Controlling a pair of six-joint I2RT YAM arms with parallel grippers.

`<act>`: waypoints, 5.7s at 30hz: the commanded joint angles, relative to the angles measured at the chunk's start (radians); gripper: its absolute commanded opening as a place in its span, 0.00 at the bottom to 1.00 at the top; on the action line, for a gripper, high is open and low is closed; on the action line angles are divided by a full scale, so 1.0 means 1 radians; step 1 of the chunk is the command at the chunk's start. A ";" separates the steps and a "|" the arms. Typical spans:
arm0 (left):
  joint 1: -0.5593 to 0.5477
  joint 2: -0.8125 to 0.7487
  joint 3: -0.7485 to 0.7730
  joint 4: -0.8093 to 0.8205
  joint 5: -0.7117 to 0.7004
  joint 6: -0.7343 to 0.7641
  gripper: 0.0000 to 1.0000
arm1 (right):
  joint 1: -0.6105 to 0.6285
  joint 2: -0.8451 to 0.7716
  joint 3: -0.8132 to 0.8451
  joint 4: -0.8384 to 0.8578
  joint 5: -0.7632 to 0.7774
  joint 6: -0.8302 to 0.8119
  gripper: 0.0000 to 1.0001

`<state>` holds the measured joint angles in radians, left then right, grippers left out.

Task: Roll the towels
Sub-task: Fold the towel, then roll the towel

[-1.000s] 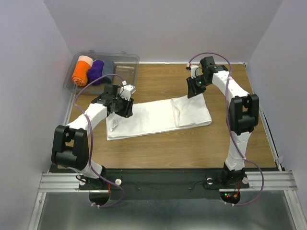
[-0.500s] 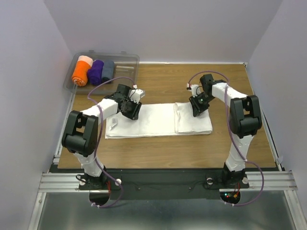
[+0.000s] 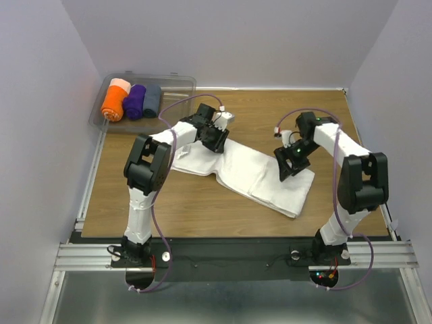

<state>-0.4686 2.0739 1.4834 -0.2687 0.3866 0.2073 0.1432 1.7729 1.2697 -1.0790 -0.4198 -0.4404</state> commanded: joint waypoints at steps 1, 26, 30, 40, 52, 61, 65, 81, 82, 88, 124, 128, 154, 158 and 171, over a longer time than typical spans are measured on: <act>-0.056 0.132 0.159 -0.001 0.064 0.007 0.47 | -0.105 -0.136 0.118 -0.039 -0.086 0.009 0.72; 0.068 0.094 0.495 0.006 0.052 -0.022 0.56 | -0.200 0.147 -0.009 0.065 0.047 -0.072 0.58; 0.087 -0.024 0.319 0.017 0.101 -0.063 0.54 | -0.119 0.187 -0.026 0.068 -0.003 -0.031 0.57; 0.068 -0.097 0.126 0.033 0.043 -0.083 0.50 | 0.081 0.191 0.008 -0.080 -0.334 -0.001 0.61; -0.008 0.126 0.285 -0.075 -0.068 -0.074 0.50 | 0.030 0.112 0.144 -0.174 -0.358 -0.078 0.70; -0.033 0.417 0.697 -0.173 0.009 0.027 0.53 | -0.077 0.094 0.175 -0.170 -0.392 -0.070 0.69; -0.033 0.474 0.850 -0.155 0.041 0.052 0.56 | -0.082 0.070 0.151 -0.148 -0.373 -0.066 0.63; 0.011 -0.061 0.366 0.107 0.020 -0.069 0.80 | -0.050 0.186 0.357 0.244 -0.274 0.229 0.49; 0.021 -0.136 0.275 0.133 0.032 -0.081 0.80 | -0.039 0.238 0.434 0.266 -0.274 0.259 0.49; 0.051 -0.360 0.065 0.135 0.061 -0.091 0.99 | 0.047 0.427 0.716 0.298 -0.269 0.342 0.48; -0.181 -1.107 -0.727 -0.038 0.012 0.656 0.96 | 0.048 0.198 0.612 0.318 -0.506 0.502 0.60; -0.193 -1.146 -0.739 0.046 0.049 0.621 0.98 | 0.058 0.062 0.325 0.333 -0.667 0.497 0.47; -0.708 -0.796 -0.790 0.336 -0.454 0.629 0.98 | 0.068 0.204 -0.171 0.485 -0.692 0.396 0.36; -0.783 -0.663 -0.758 0.430 -0.586 0.607 0.96 | 0.067 0.195 -0.162 0.485 -0.685 0.400 0.40; -0.848 -0.462 -0.678 0.428 -0.667 0.558 0.78 | 0.068 0.195 -0.155 0.484 -0.639 0.388 0.39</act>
<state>-1.3144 1.5856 0.7547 0.1379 -0.2188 0.8021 0.2108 1.9949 1.1004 -0.6163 -1.1061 -0.0257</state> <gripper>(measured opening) 0.845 0.388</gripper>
